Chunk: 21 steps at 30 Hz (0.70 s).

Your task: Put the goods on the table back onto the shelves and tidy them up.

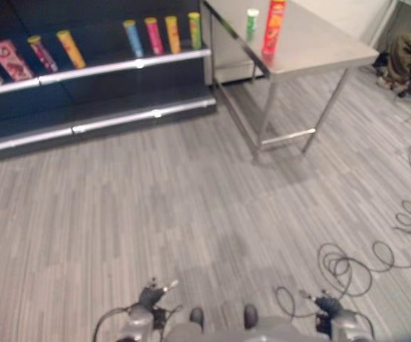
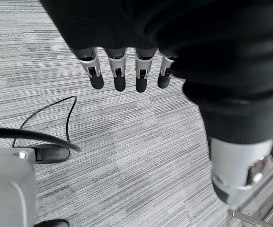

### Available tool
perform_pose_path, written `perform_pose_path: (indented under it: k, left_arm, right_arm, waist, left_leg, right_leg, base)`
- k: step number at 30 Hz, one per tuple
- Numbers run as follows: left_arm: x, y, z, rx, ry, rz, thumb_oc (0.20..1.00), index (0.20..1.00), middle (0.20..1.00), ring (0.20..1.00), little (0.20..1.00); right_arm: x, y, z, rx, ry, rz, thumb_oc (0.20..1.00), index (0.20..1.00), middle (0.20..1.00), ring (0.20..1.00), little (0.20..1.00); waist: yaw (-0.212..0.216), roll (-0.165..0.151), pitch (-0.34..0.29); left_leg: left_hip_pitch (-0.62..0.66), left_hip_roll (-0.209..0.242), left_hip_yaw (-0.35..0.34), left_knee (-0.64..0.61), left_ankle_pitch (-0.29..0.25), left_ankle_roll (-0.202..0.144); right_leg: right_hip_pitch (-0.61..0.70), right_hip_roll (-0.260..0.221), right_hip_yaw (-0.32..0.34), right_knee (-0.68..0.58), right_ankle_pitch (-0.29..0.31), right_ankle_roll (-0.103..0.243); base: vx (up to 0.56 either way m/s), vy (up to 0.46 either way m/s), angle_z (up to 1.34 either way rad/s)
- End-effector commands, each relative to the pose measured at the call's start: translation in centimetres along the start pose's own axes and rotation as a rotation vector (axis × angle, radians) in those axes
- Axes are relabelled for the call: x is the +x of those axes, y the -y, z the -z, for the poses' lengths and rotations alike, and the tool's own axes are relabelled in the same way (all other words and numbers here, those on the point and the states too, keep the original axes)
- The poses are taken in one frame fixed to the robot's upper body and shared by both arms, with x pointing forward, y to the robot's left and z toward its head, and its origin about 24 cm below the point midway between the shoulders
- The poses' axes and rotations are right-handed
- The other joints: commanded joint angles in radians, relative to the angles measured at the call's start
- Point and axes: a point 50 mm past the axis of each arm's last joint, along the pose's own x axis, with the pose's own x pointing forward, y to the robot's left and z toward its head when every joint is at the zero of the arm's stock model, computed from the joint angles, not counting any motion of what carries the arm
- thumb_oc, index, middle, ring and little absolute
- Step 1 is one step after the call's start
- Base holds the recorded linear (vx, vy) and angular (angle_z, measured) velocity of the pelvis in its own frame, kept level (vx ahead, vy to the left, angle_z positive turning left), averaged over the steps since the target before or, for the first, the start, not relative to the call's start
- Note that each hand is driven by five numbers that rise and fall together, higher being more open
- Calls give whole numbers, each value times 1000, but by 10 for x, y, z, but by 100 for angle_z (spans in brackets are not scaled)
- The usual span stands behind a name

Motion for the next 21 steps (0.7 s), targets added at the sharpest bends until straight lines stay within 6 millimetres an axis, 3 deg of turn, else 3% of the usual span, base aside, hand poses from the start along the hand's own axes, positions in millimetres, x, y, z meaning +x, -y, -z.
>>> perform_pose_path:
  k: [1, 5, 8, 9, 10, 11, 14, 17, 19, 21]
  left_arm:
    - [5, -11, -20, 25, 62, -37, 1000, 1000, 1000, 1000, 1000]
    - [5, -10, -18, 23, 56, -42, 1000, 1000, 1000, 1000, 1000]
    - [5, -9, -21, 8, 66, -36, 1000, 1000, 1000, 1000, 1000]
    - [5, -9, -22, 1, 72, -37, 1000, 1000, 1000, 1000, 1000]
    - [6, -9, -24, -8, 79, -35, 1000, 1000, 1000, 1000, 1000]
    - [6, -9, -25, -14, 83, -36, 1000, 1000, 1000, 1000, 1000]
    - [5, -8, -27, -30, 92, -31, 1000, 1000, 1000, 1000, 1000]
    - [6, -10, -30, -36, 107, -32, 1000, 1000, 1000, 1000, 1000]
    - [6, -12, -33, -46, 116, -36, 1000, 1000, 1000, 1000, 1000]
    - [6, -13, -35, -63, 122, -40, 1000, 1000, 1000, 1000, 1000]
  right_arm:
    - [3, 0, -20, 4, 63, 0, 1000, 1000, 1000, 1000, 1000]
    - [3, -1, -25, 2, 73, -2, 1000, 1000, 1000, 1000, 1000]
    - [3, -2, -29, -1, 86, -8, 1000, 1000, 1000, 1000, 1000]
    - [3, -3, -31, 1, 92, -11, 1000, 1000, 1000, 1000, 1000]
    - [3, -2, -34, 14, 107, -11, 1000, 1000, 1000, 1000, 1000]
    - [3, -2, -35, 15, 109, -9, 1000, 1000, 1000, 1000, 1000]
    - [3, -2, -37, 31, 123, -8, 1000, 1000, 1000, 1000, 1000]
    - [2, 0, -37, 42, 129, -2, 1000, 1000, 1000, 1000, 1000]
    - [2, 0, -39, 47, 137, -3, 1000, 1000, 1000, 1000, 1000]
    - [2, -1, -42, 50, 147, -5, 1000, 1000, 1000, 1000, 1000]
  waist:
    - [-1, -41, 22]
    - [5, -46, 27]
    - [11, -42, 41]
    - [13, -40, 50]
    - [9, -40, 72]
    - [9, -40, 85]
    - [8, -24, 103]
    - [7, -17, 104]
    - [0, -27, 101]
    - [-15, -41, 105]
  left_leg:
    - [-45, -28, -11, 117, -163, -9]
    - [-65, -44, -10, 145, -177, 3]
    - [-65, -65, -9, 165, -204, 32]
    - [-64, -74, -9, 174, -211, 45]
    - [-48, -98, -13, 185, -225, 72]
    - [-47, -105, -15, 196, -230, 84]
    - [-40, -95, -34, 214, -243, 91]
    - [-12, -82, -48, 203, -262, 81]
    - [14, -76, -62, 192, -272, 71]
    - [48, -73, -85, 185, -286, 59]
  right_leg:
    - [1, -72, 13, 30, -104, 93]
    - [-7, -91, 19, 49, -107, 108]
    - [-49, -127, 25, 156, -106, 129]
    - [-75, -139, 33, 213, -87, 135]
    - [-130, -164, 58, 330, 6, 139]
    - [-153, -172, 65, 379, 50, 135]
    - [-196, -182, 78, 464, 85, 118]
    - [-215, -175, 42, 423, 33, 104]
    - [-251, -134, 13, 330, -10, 109]
    - [-293, -86, -17, 213, -7, 130]
  base:
    - [17, 116, -8]
    - [44, 117, -11]
    - [43, 125, -8]
    - [65, 169, 0]
    - [92, 209, -3]
    - [72, 153, -8]
    - [179, 59, 9]
    - [249, -1, 15]
    - [289, -64, -2]
    - [304, -102, 4]
